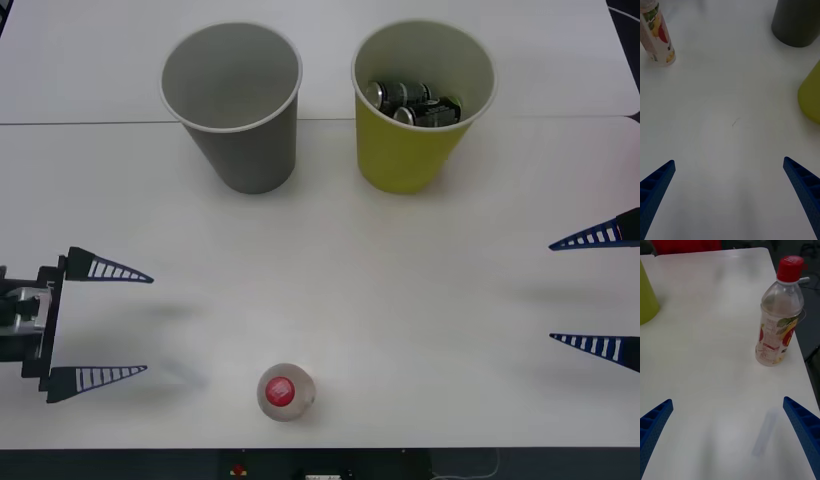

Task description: Put the can into the green bin and the plastic bottle into the gray bin

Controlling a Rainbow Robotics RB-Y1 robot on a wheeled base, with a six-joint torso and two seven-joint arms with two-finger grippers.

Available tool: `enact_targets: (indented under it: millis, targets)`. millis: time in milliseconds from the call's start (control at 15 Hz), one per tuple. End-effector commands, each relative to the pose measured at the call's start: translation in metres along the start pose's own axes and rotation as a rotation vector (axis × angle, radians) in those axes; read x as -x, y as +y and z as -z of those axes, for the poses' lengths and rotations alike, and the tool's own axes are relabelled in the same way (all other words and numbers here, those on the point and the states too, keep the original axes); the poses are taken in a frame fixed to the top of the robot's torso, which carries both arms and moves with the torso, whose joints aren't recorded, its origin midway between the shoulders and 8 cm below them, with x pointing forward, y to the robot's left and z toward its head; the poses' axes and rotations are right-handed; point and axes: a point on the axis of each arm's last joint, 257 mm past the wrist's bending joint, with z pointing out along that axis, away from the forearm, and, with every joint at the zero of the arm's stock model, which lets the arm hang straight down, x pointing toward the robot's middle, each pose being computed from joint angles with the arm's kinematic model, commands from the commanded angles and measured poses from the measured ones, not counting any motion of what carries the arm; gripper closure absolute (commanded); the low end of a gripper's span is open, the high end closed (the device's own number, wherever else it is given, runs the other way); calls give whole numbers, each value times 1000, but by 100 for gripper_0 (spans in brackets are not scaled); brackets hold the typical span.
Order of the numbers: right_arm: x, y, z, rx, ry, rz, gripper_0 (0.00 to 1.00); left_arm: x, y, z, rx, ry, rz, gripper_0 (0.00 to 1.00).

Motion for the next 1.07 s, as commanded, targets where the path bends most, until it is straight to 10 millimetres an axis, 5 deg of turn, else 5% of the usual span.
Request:
enact_targets:
  millis: [67,667,1067]
  targets:
    - [0,0,0,0,0,0,0,-5,-9,-17,-37,-60,32,0]
    - [0,0,0,0,0,0,0,-5,-29,-69,-154,-211,136,0]
    - [0,0,0,0,0,0,0,11,-50,-103,-220,-281,146,0]
